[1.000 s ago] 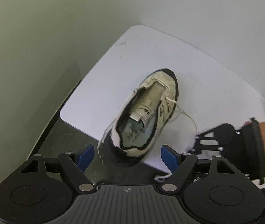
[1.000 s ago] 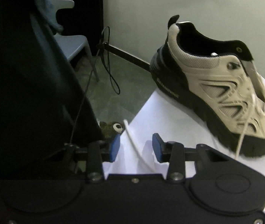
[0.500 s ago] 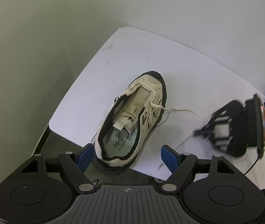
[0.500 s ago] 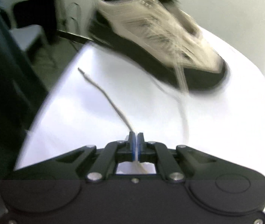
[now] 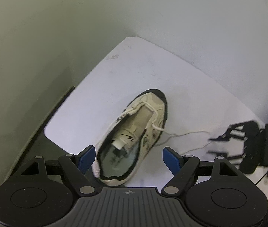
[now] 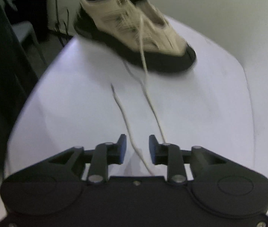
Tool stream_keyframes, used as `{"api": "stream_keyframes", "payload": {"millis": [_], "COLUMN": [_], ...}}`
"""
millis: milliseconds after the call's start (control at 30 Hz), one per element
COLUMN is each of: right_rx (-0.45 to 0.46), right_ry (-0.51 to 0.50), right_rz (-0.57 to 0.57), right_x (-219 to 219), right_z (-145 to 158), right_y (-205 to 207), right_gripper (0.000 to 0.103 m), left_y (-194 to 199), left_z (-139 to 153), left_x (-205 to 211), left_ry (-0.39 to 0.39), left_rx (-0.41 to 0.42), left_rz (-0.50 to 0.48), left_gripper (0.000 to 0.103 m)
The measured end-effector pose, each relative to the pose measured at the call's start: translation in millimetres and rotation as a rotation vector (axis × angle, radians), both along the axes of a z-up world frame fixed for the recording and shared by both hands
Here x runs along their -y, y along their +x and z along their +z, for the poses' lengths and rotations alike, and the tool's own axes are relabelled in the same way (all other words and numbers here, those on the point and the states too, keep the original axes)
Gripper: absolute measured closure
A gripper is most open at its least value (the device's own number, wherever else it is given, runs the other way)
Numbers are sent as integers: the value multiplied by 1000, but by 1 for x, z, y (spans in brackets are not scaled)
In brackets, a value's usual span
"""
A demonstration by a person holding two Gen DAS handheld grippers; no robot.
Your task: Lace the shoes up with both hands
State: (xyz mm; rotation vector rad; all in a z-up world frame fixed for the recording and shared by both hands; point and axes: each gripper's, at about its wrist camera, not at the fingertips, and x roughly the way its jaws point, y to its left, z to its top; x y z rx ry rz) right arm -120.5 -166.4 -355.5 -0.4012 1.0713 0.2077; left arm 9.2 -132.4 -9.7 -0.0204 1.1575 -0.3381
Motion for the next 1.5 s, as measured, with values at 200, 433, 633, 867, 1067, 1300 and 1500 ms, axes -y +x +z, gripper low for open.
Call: {"api": "stream_keyframes", "payload": {"millis": [200, 433, 633, 867, 1067, 1300, 1500], "right_rx": [-1, 6, 6, 7, 8, 1, -27], "right_ry": [35, 73, 84, 96, 106, 106, 106], "right_rz": [38, 15, -4, -25, -43, -49, -23], "right_x": [-8, -11, -9, -6, -4, -1, 0], "right_z": [-14, -19, -21, -22, -23, -22, -22], "right_y": [37, 44, 41, 38, 36, 35, 32], "right_gripper": [75, 75, 74, 74, 73, 73, 73], "left_y": [18, 38, 45, 61, 55, 31, 27], "left_z": [-22, -68, -96, -104, -94, -102, -104], "left_x": [5, -19, -22, 31, 17, -13, -15], "left_ry": [-75, -386, -378, -158, -259, -524, -560], "left_rx": [-124, -310, -359, -326, -285, -244, -242], "left_rz": [117, 542, 813, 769, 827, 800, 662], "left_gripper": [29, 30, 31, 22, 61, 76, 96]}}
